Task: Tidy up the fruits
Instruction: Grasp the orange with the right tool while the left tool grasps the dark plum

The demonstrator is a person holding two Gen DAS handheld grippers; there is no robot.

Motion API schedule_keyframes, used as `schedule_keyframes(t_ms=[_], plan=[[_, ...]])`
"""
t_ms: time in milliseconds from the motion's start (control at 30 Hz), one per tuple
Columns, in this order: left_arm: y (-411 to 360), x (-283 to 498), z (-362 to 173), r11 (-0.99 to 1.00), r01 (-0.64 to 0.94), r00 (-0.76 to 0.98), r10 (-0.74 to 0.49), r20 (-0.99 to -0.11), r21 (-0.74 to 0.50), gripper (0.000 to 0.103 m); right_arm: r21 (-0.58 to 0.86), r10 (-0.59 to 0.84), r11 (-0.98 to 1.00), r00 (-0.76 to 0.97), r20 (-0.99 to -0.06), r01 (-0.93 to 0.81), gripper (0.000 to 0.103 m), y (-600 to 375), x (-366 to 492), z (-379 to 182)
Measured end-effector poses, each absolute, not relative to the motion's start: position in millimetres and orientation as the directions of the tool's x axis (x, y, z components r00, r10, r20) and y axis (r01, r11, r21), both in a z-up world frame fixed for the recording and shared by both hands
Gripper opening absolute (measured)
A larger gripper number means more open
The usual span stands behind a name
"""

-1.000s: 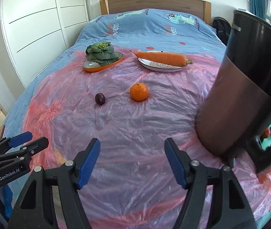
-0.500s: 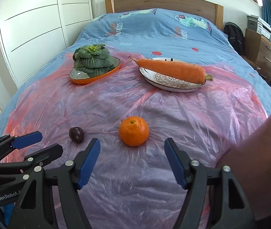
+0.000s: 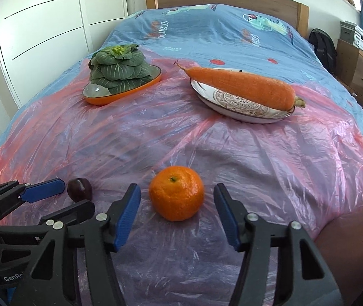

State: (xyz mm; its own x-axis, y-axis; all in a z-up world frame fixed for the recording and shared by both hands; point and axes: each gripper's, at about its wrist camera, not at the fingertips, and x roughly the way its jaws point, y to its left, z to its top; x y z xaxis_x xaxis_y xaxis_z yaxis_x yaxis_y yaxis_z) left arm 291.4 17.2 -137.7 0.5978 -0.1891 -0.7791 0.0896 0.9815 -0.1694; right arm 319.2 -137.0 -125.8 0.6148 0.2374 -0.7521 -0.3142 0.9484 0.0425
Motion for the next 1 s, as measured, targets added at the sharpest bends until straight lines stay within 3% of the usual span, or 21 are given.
schedule_keyframes(t_ms=[167,200,467,1000], plan=[[16,298,-141,0.983,0.102,0.598,-0.182,-0.780,-0.152,0.042,0.044,0.235,0.948,0.600,-0.765,-0.316,0.069,-135,323,-134],[16,299,-142,0.984,0.101,0.598,-0.179,-0.781,-0.148,0.040,0.046,0.237,0.948,0.598,-0.766,-0.316,0.061,-135,324,-135],[15,301,-145,0.984,0.117,0.596,-0.176,-0.783,-0.132,0.023,0.065,0.248,0.947,0.592,-0.767,-0.314,0.059,-136,325,-137],[31,287,-107,0.980,0.087,0.630,-0.193,-0.752,-0.179,0.023,0.094,0.264,0.952,0.622,-0.737,-0.291,0.059,-146,304,-99]])
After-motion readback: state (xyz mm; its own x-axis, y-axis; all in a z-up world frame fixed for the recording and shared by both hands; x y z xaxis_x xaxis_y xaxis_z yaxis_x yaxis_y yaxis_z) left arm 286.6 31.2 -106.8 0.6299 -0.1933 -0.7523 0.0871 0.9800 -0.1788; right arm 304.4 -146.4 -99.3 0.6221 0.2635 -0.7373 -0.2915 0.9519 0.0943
